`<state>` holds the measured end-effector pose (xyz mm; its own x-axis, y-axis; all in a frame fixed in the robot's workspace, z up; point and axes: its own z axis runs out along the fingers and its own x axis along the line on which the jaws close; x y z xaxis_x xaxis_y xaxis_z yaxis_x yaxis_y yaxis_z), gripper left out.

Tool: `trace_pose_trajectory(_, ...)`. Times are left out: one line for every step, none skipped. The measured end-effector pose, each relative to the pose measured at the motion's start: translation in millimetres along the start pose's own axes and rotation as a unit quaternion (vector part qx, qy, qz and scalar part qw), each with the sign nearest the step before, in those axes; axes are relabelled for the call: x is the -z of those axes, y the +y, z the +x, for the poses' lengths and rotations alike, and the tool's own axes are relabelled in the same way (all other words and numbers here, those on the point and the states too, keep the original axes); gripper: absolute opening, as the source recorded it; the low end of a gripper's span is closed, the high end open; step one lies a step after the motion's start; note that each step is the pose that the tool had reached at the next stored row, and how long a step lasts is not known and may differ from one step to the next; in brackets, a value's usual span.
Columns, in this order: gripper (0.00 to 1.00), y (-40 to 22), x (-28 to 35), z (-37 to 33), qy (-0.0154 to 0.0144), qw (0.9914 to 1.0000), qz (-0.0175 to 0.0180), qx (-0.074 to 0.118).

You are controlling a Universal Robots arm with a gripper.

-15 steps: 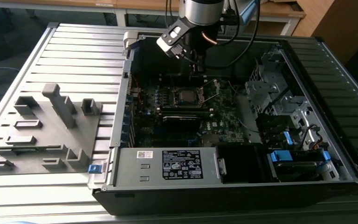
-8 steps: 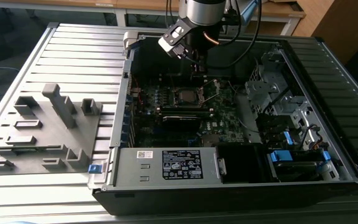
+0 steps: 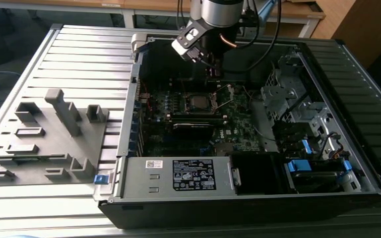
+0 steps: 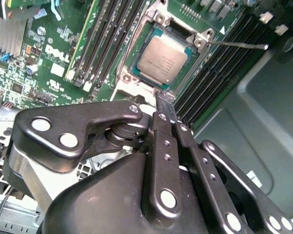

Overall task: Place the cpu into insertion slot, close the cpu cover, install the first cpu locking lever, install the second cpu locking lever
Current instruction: 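Close the cpu cover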

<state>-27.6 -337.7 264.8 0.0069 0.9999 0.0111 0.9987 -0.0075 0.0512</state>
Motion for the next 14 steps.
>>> trace_pose_trajectory(0.11, 1.4, -0.1, 0.1, 0.0000, 1.00000, 0.0000, 0.000)
trace_pose_trajectory(0.11, 2.8, -0.2, 0.1, 0.0000, 1.00000, 0.0000, 0.000)
trace_pose_trajectory(0.11, 4.2, -0.2, 0.2, 0.0000, 1.00000, 0.0000, 0.000)
trace_pose_trajectory(0.11, 5.6, -0.3, 0.2, 0.0000, 1.00000, 0.0000, 0.000)
trace_pose_trajectory(0.11, 6.8, -0.3, 0.2, 0.0000, 1.00000, 0.0000, 0.000)
trace_pose_trajectory(0.11, 7.1, -0.3, 0.2, 0.0000, 1.00000, 0.0000, 0.000)
trace_pose_trajectory(0.11, 7.1, -0.4, 0.2, 0.0000, 1.00000, 0.0000, 0.000)
trace_pose_trajectory(0.11, 7.1, -0.4, 0.2, 0.0000, 1.00000, 0.0000, 0.000)
trace_pose_trajectory(0.11, 7.2, -0.4, 0.3, 0.0000, 1.00000, 0.0000, 0.000)
trace_pose_trajectory(0.11, 7.3, -0.4, 0.2, 0.0000, 1.00000, 0.0000, 0.000)
trace_pose_trajectory(0.11, 7.4, -0.4, 0.2, 0.0000, 1.00000, 0.0000, 0.000)
trace_pose_trajectory(0.11, 8.0, -0.4, 0.3, 0.0000, 1.00000, 0.0000, 0.000)
trace_pose_trajectory(0.11, 8.9, -0.5, 0.3, 0.0000, 1.00000, 0.0000, 0.000)
trace_pose_trajectory(0.11, 10.3, -0.5, 0.4, 0.0000, 1.00000, 0.0000, 0.000)
